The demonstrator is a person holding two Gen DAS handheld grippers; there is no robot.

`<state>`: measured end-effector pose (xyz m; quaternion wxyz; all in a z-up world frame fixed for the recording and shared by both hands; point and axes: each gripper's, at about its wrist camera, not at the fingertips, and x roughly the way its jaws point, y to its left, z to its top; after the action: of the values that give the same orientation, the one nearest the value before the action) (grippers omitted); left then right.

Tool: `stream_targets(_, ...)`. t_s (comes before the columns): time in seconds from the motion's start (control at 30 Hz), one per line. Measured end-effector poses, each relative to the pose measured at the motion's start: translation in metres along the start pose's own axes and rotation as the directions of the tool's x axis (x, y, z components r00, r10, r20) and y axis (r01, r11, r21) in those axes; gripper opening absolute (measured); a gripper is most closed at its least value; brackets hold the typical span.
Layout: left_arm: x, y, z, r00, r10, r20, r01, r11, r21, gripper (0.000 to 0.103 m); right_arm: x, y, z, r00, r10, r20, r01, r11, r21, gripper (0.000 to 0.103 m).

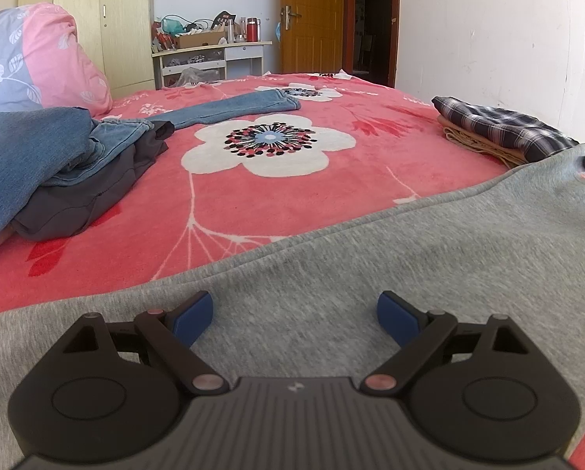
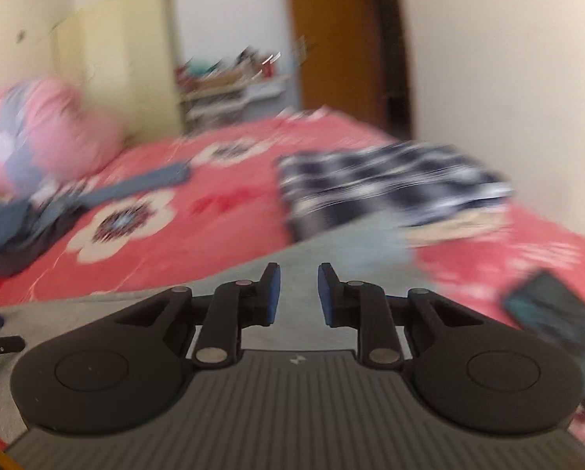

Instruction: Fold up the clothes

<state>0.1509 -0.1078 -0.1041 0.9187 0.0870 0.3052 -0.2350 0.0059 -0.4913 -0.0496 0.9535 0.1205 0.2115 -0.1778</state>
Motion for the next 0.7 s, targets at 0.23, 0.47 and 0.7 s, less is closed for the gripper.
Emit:
stream_targets(0.23, -0.001, 0.003, 0.0, 1.0, -0.014, 0.005, 0.014, 1.0, -0.016, 0.092, 0.078, -0.081, 0.015, 0.979, -0.167, -0.115, 0.194, 0.937, 0.292, 0.02)
stream_targets(0.47, -0.016, 0.011, 0.007, 1.0, -0.005, 0.021, 0.006, 0.997, -0.076, 0.091, -0.03, -0.088, 0.02, 0.971, -0.24, 0.01, 0.222, 0.912, 0.345, 0.031)
stream_targets(0.7, -0.117, 0.049, -0.002, 0.991, -0.063, 0.118, 0.09, 0.965, -0.245, 0.091, -0.131, -0.005, 0.042, 0.993, 0.025, 0.119, -0.049, 0.978, 0.202, 0.051)
